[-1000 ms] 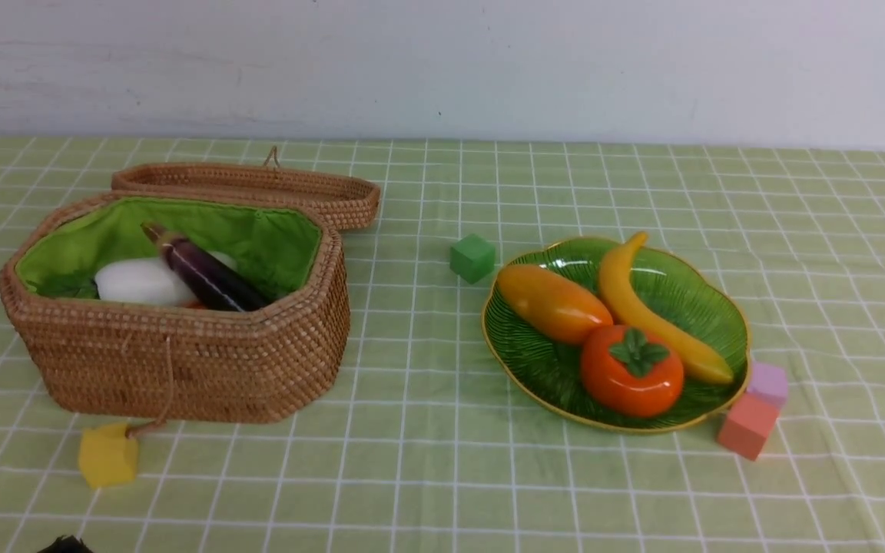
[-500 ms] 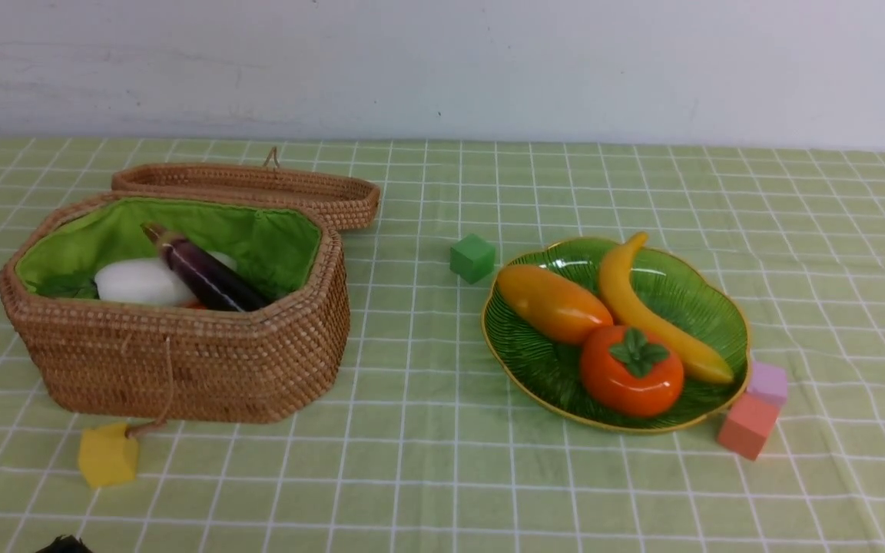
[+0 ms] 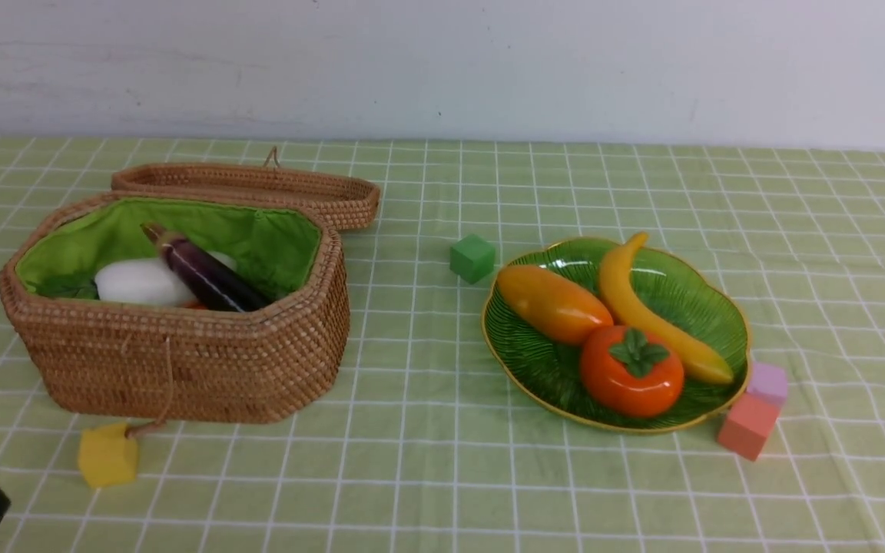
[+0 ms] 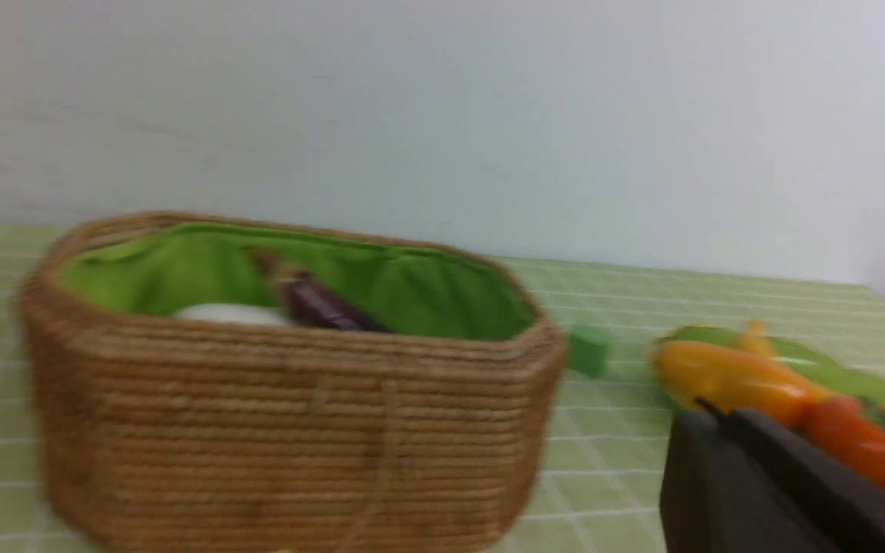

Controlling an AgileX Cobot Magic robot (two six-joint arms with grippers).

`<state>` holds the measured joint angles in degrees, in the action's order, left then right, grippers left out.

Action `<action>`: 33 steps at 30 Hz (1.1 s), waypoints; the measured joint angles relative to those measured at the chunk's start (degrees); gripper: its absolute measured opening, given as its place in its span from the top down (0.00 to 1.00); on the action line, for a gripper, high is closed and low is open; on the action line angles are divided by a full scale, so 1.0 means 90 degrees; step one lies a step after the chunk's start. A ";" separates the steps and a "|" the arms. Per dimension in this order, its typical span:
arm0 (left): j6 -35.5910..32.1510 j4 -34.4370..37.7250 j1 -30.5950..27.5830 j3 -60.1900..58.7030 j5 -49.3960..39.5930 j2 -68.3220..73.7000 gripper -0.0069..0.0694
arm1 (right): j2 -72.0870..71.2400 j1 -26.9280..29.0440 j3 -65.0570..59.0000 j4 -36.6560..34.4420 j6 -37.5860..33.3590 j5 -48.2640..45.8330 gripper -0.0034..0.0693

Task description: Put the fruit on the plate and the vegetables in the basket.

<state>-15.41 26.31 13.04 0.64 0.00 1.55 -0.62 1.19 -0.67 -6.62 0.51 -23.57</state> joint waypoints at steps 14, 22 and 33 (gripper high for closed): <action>0.4023 -0.2669 -0.0858 -0.0261 -0.2417 -0.0235 0.93 | -0.0006 0.0000 0.0000 -0.0012 0.0000 0.0012 0.93; 0.4227 -0.2669 -0.0858 -0.0261 -0.2417 -0.0235 0.93 | -0.0006 0.0000 0.0000 -0.0018 0.0000 0.0012 0.92; 0.4227 -0.2669 -0.0858 -0.0261 -0.2417 -0.0235 0.93 | -0.0006 0.0000 0.0000 -0.0024 0.0000 0.0012 0.91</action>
<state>22.63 2.29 5.32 -1.71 -21.76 -0.56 -0.68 1.19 -0.67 -6.84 0.51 -23.46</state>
